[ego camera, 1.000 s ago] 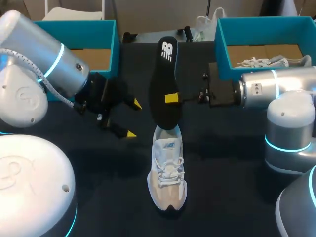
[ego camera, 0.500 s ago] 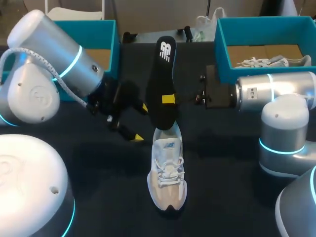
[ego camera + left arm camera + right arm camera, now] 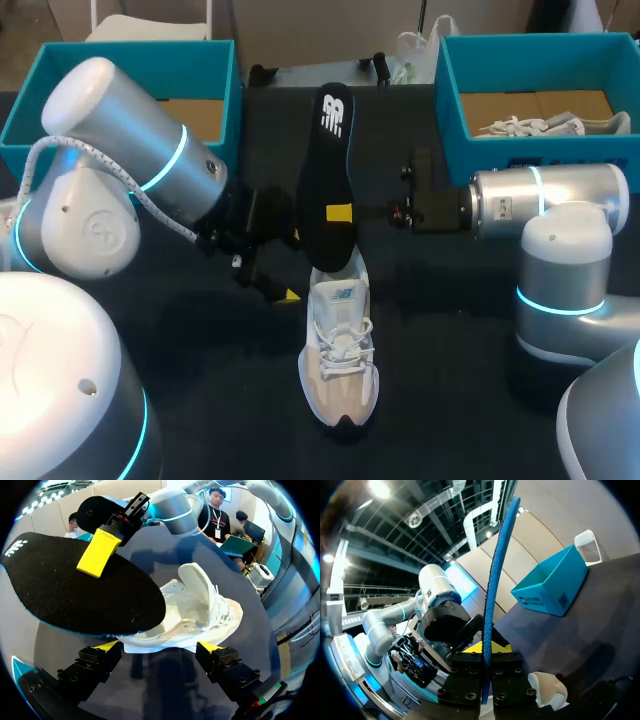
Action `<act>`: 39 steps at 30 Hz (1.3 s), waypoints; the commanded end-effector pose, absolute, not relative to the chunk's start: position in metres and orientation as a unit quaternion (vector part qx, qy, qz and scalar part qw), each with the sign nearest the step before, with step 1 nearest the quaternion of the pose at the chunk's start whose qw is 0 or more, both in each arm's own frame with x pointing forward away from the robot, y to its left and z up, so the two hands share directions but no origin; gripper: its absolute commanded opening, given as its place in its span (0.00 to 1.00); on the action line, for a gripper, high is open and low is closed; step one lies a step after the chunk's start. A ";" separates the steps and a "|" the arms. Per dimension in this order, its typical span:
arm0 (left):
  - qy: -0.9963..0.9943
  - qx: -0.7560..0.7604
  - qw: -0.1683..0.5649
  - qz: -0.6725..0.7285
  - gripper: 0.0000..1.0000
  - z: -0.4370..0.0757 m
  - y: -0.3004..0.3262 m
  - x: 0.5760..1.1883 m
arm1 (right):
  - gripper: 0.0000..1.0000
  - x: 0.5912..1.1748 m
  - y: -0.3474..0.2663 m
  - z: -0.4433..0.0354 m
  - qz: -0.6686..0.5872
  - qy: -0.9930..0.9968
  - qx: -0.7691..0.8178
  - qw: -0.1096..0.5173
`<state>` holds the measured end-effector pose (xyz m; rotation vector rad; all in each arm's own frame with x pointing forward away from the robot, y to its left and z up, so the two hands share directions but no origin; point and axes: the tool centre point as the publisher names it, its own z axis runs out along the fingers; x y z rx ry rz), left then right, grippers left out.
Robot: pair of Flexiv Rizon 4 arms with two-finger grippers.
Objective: Take the shoe out of the shoebox, open the shoe tongue, remove and reinsert the insole, then place the shoe into the shoebox
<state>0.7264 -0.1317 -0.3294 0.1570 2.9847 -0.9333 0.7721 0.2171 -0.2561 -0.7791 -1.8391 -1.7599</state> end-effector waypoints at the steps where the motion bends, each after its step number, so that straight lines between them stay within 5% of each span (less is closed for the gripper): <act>1: 0.953 0.051 0.005 -0.298 1.00 -0.329 -0.131 0.726 | 0.00 0.772 0.219 -0.256 -0.641 -0.672 -0.286 0.237; 39: 0.966 0.037 -0.005 -0.256 1.00 -0.365 -0.136 0.743 | 0.00 0.781 0.212 -0.274 -0.646 -0.706 -0.232 0.172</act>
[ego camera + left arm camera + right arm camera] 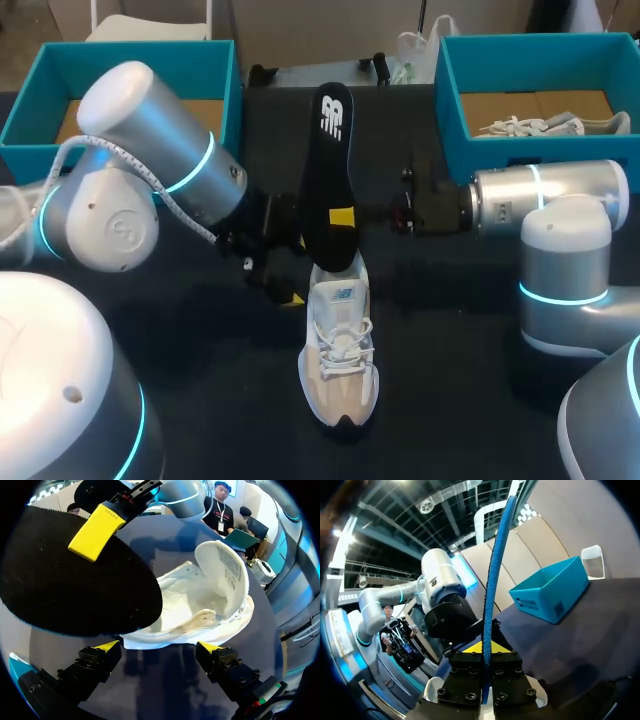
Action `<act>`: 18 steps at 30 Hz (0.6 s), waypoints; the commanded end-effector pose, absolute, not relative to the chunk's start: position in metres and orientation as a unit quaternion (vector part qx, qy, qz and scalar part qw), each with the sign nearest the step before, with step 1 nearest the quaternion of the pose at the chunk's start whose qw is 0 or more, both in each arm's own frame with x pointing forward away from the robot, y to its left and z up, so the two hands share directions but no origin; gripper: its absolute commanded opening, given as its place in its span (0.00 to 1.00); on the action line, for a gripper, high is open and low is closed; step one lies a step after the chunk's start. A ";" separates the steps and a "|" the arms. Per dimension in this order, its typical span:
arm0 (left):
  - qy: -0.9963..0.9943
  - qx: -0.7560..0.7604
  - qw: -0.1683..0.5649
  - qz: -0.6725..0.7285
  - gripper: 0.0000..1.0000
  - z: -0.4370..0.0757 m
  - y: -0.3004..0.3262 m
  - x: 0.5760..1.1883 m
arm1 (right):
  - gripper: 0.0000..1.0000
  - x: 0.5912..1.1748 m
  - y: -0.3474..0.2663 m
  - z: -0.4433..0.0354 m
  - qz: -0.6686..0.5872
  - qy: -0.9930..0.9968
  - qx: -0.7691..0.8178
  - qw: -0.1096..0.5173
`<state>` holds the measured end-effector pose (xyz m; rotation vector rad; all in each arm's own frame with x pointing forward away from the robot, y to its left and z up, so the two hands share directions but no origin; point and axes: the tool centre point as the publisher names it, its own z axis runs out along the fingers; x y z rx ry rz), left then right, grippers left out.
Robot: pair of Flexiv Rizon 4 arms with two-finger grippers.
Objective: Take the shoe out of the shoebox, open the shoe tongue, remove and reinsert the insole, then place the shoe into the shoebox
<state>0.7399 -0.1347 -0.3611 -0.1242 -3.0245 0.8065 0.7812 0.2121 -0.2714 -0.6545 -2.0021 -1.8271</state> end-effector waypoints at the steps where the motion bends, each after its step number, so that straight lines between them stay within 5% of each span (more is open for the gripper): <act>1: -0.966 -0.035 0.005 0.256 1.00 -0.365 -0.135 0.743 | 0.00 0.781 0.212 -0.275 -0.648 -0.706 -0.228 0.170; 18: -0.966 -0.034 0.012 0.255 1.00 -0.366 -0.136 0.744 | 0.00 0.786 0.206 -0.282 -0.655 -0.702 -0.224 0.167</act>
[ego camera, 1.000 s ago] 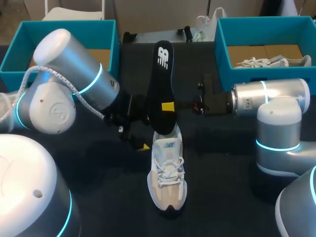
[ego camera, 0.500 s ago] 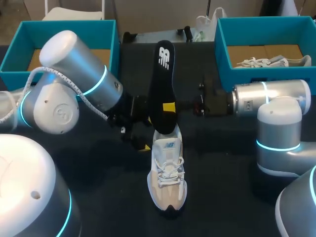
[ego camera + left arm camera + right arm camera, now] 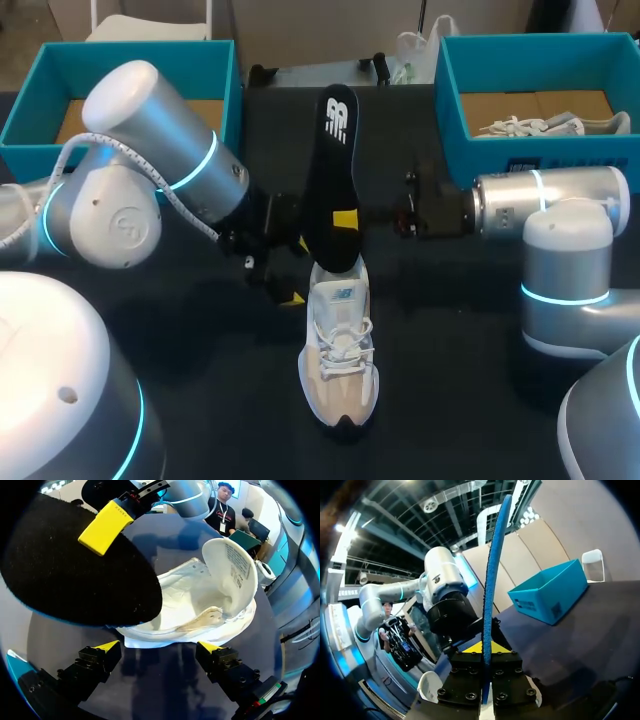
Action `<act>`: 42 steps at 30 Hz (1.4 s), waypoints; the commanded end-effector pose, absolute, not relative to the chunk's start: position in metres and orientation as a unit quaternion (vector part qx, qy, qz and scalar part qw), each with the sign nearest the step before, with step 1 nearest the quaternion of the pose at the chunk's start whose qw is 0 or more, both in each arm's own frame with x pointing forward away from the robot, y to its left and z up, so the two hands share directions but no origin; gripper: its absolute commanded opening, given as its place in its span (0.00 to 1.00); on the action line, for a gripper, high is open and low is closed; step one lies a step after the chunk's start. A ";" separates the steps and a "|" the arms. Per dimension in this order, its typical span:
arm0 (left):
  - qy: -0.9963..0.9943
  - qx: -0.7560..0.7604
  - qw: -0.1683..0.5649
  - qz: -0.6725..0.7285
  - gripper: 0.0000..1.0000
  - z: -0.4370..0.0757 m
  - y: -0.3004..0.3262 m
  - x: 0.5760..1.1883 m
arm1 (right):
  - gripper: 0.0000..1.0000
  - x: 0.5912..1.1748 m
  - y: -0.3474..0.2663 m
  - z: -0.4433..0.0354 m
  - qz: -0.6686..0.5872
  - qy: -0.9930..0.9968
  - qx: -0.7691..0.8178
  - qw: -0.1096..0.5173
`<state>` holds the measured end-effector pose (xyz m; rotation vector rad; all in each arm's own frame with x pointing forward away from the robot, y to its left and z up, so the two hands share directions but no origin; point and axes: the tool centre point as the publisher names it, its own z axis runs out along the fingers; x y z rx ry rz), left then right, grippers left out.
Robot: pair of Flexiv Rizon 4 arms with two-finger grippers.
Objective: Take the shoe out of the shoebox, open the shoe tongue, remove and reinsert the insole, then place the shoe into the shoebox
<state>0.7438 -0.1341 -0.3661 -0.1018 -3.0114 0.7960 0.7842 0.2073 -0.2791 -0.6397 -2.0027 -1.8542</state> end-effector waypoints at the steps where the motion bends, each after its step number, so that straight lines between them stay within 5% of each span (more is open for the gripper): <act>1: -0.967 -0.036 0.009 0.251 1.00 -0.366 -0.137 0.743 | 0.00 0.786 0.205 -0.283 -0.657 -0.700 -0.224 0.167; 42: -0.968 -0.034 0.009 0.248 1.00 -0.365 -0.139 0.738 | 0.00 0.786 0.209 -0.297 -0.679 -0.680 -0.220 0.168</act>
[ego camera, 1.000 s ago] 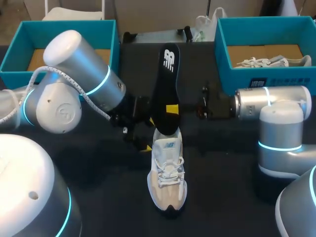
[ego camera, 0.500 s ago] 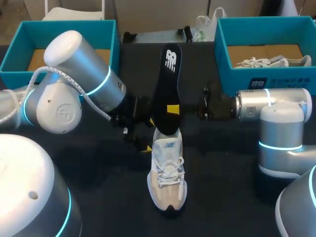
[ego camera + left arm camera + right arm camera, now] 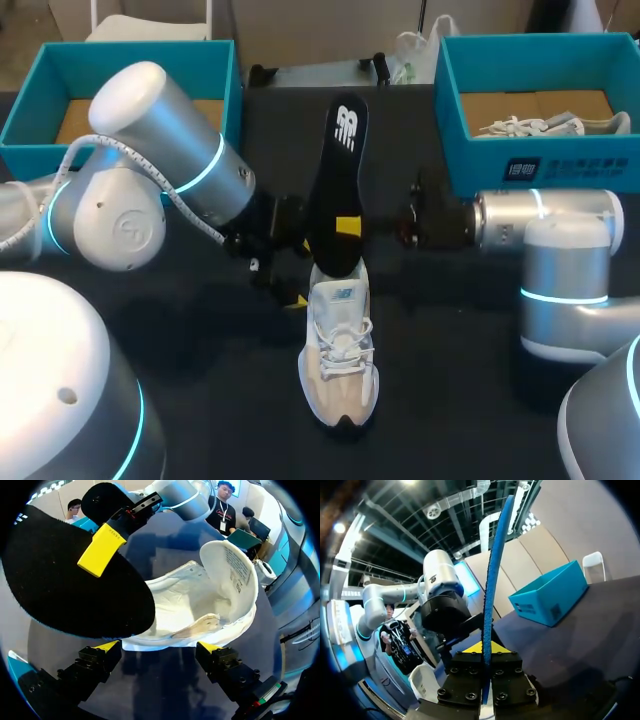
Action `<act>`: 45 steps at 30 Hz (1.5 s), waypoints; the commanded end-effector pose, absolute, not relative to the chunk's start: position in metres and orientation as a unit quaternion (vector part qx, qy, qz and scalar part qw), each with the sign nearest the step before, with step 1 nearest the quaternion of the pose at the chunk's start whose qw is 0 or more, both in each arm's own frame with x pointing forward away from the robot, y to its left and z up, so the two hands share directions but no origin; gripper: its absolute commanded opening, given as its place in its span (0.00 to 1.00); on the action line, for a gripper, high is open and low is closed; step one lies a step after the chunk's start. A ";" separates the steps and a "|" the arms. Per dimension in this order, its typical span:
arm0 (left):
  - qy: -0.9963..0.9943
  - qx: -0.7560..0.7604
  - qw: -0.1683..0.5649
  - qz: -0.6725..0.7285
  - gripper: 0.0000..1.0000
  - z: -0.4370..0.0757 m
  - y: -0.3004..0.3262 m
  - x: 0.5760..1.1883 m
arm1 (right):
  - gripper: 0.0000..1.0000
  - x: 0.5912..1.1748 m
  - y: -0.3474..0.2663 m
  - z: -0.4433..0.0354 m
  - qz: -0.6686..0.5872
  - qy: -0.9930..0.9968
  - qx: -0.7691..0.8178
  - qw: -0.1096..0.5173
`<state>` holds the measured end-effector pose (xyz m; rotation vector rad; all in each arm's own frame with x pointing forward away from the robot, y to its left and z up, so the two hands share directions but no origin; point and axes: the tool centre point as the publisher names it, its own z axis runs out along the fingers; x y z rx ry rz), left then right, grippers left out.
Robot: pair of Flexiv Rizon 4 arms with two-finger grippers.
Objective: Take the shoe out of the shoebox, open the shoe tongue, remove and reinsert the insole, then place the shoe into the shoebox
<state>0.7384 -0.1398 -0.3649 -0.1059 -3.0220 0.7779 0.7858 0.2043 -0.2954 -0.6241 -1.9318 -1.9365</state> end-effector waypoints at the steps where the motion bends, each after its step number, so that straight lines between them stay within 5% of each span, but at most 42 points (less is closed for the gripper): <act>1: -0.968 -0.034 0.009 0.248 1.00 -0.365 -0.139 0.738 | 0.00 0.786 0.209 -0.297 -0.679 -0.680 -0.220 0.168; 45: -0.968 -0.034 0.009 0.248 1.00 -0.365 -0.139 0.738 | 0.00 0.740 0.208 -0.334 -0.657 -0.691 -0.226 0.198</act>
